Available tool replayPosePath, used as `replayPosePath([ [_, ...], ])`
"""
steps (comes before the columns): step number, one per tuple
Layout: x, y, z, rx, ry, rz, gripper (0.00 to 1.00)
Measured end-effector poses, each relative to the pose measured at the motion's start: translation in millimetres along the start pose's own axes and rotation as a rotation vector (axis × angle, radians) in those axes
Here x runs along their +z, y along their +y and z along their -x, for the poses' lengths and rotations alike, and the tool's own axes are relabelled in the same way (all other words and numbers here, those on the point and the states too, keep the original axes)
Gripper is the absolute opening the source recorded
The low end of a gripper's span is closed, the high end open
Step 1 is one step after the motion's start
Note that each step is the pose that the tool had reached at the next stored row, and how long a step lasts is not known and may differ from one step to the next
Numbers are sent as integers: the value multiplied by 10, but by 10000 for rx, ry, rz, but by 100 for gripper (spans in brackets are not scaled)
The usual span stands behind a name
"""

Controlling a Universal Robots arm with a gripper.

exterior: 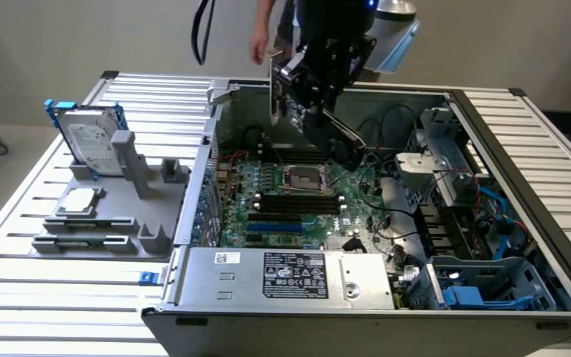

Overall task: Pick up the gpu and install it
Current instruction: 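Insert the gpu into the slot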

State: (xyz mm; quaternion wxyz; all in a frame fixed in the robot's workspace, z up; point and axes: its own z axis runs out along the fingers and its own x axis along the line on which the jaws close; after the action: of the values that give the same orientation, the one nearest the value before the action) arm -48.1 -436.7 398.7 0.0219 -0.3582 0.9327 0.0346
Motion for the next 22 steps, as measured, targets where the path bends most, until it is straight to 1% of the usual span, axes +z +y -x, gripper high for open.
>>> replayPosePath([
  [2, 11, -1, 0, -368, -10, -1, 26],
  [12, 69, -3, -5, -2193, 10, 57, 26],
  [15, 87, -4, -6, -2733, 23, 85, 26],
  [22, 132, -7, -9, -4004, 77, 172, 26],
])
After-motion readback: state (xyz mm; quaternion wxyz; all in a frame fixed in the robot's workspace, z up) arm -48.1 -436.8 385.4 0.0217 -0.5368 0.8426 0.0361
